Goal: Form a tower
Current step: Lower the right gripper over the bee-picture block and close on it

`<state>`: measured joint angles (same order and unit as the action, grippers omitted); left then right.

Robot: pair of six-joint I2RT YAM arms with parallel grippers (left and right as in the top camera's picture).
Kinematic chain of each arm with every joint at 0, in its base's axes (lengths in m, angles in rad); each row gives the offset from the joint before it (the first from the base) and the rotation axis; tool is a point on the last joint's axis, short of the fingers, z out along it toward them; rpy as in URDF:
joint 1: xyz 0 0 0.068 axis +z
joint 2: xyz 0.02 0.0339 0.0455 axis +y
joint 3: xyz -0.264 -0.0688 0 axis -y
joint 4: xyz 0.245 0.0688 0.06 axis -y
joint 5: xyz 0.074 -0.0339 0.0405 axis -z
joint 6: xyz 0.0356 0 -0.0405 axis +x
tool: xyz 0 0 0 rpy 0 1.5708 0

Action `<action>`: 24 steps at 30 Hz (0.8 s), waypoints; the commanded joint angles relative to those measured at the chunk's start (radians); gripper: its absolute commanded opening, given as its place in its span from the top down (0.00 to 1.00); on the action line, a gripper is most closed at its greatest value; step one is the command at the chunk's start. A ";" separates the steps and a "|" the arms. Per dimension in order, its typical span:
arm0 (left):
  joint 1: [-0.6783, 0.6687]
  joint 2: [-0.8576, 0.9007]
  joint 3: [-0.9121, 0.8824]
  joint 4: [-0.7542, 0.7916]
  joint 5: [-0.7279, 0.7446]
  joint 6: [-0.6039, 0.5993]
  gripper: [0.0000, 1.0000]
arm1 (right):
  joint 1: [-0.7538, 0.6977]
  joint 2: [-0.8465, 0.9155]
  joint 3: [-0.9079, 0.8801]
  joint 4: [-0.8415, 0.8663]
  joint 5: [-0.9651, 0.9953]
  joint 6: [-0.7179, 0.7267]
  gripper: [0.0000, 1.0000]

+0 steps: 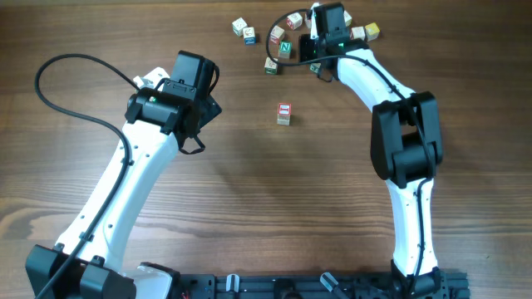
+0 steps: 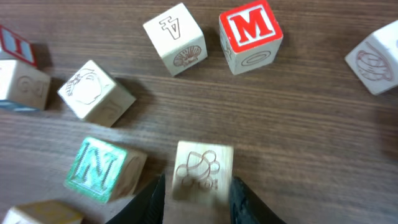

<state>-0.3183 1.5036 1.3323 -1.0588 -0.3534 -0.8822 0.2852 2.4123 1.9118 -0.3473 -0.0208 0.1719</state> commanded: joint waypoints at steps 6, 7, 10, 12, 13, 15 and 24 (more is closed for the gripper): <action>0.006 0.006 -0.006 -0.001 -0.003 -0.020 0.00 | 0.024 -0.218 0.056 -0.077 0.014 0.014 0.48; 0.006 0.006 -0.006 -0.001 -0.003 -0.020 0.00 | 0.025 -0.216 0.055 -0.081 0.020 0.014 0.42; 0.006 0.006 -0.006 -0.001 -0.003 -0.020 0.00 | 0.025 -0.156 0.051 -0.079 0.081 0.015 0.38; 0.006 0.006 -0.006 -0.001 -0.003 -0.019 0.00 | 0.025 -0.106 0.051 -0.063 0.080 0.046 0.37; 0.006 0.006 -0.006 -0.001 -0.003 -0.020 0.00 | 0.025 -0.084 0.051 -0.053 0.080 0.049 0.36; 0.006 0.006 -0.006 -0.001 -0.003 -0.020 0.00 | 0.025 -0.039 0.051 -0.033 0.081 0.049 0.32; 0.006 0.006 -0.006 -0.001 -0.002 -0.020 0.00 | 0.025 0.073 0.051 0.013 0.081 0.066 0.43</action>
<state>-0.3183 1.5036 1.3323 -1.0584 -0.3534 -0.8822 0.3088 2.4729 1.9602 -0.3546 0.0391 0.2207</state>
